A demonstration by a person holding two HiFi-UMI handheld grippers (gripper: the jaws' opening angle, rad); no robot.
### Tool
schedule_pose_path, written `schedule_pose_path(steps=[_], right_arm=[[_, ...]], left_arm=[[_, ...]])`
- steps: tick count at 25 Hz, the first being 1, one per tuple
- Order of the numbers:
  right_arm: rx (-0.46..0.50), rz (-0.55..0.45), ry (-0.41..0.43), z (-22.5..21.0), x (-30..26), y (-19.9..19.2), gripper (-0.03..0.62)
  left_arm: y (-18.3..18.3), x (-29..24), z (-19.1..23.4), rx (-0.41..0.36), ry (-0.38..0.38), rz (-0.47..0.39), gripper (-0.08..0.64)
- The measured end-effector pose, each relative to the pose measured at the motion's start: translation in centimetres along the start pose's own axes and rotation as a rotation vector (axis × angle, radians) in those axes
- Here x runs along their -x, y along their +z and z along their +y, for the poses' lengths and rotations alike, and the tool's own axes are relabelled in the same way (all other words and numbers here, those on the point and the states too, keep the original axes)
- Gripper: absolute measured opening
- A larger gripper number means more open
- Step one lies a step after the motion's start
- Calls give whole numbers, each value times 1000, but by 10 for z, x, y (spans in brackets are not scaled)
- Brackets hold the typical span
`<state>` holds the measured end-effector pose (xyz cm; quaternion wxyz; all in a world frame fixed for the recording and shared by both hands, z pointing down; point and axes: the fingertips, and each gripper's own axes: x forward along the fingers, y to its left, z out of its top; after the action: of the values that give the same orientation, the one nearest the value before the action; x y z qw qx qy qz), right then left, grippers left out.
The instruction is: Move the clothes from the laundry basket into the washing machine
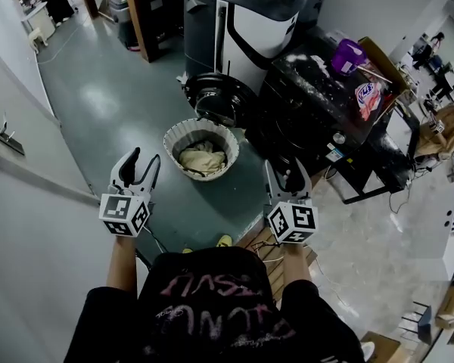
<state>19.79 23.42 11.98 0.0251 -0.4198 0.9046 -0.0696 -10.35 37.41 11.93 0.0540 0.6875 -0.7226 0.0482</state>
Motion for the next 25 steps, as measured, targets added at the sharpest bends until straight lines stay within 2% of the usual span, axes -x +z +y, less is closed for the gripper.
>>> schedule_pose_path(steps=[9, 14, 25], right_arm=[[-17, -5, 41, -42, -23, -2, 284], [-30, -4, 57, -58, -34, -1, 282], [-40, 13, 41, -76, -64, -11, 282]], left_arm=[[11, -37, -28, -39, 19, -6, 215], [5, -53, -43, -53, 18, 24, 215], [5, -95, -38, -66, -15, 42, 215]])
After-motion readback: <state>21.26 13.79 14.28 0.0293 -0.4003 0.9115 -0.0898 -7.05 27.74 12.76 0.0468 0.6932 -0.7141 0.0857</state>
